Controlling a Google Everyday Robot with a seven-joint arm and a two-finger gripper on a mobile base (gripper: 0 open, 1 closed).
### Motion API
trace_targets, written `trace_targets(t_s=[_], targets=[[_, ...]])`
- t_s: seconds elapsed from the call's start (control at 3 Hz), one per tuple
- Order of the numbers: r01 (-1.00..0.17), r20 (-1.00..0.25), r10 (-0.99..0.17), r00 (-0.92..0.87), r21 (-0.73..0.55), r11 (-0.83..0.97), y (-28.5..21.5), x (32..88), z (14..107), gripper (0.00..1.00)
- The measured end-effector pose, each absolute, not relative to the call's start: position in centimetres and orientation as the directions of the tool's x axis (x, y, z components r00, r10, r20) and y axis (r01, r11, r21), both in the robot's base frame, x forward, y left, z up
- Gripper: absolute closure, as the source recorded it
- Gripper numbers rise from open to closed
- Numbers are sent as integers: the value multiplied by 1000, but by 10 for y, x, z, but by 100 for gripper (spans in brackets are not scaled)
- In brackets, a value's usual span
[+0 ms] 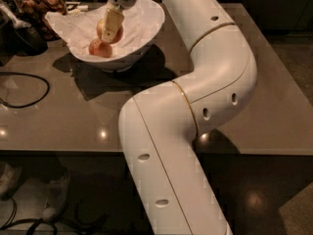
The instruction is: Pick apple from white bowl
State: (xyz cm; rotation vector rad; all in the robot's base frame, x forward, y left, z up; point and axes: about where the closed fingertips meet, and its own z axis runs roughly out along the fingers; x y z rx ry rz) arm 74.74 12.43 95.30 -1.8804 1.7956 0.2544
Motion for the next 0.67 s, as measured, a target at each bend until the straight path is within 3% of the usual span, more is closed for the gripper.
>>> trace_targets(t_s=[0.67], targets=[[-979, -560, -821, 113, -205, 6, 134, 723, 979, 100]])
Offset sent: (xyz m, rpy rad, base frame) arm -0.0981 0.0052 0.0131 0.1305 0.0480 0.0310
